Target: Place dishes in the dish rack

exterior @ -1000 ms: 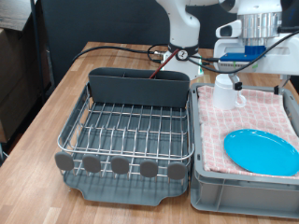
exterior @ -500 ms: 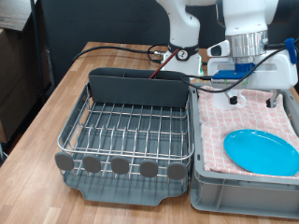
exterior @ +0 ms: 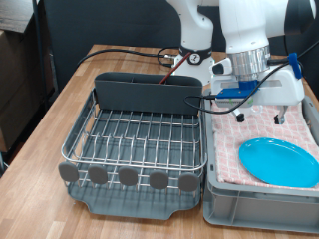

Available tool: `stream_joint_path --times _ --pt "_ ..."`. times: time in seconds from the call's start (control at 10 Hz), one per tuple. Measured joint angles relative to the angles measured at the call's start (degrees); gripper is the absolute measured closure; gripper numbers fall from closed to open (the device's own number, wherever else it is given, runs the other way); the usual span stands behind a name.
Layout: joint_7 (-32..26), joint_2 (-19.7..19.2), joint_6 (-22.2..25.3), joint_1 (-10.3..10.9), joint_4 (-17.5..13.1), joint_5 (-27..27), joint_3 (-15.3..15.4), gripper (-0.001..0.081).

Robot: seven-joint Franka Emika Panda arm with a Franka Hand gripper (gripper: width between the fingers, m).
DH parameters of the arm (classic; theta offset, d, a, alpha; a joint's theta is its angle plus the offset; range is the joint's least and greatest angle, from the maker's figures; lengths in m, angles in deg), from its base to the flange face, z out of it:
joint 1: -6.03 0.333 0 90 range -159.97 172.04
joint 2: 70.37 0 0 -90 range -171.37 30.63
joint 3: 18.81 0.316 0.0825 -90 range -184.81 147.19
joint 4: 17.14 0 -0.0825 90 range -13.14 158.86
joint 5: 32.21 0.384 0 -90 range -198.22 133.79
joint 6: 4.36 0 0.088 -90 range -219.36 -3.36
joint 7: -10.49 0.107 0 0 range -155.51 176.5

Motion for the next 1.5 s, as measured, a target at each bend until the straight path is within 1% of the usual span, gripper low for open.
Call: stream_joint_path --times 0.3,0.6,1.0,1.3,1.5 --pt "-4.08 -2.20 -2.89 0.00 -0.69 4.73 0.79 0.0003" --pt "-4.56 -4.22 -4.94 0.00 -0.96 5.32 0.98 0.0003" --pt "-8.73 -6.77 -5.91 -1.07 -2.30 9.65 2.45 0.0003" --pt "-11.18 -8.22 -6.28 -1.74 -3.32 11.72 3.29 0.0003" --pt "-11.85 -8.86 -6.30 -2.11 -3.91 12.16 3.69 0.0003"
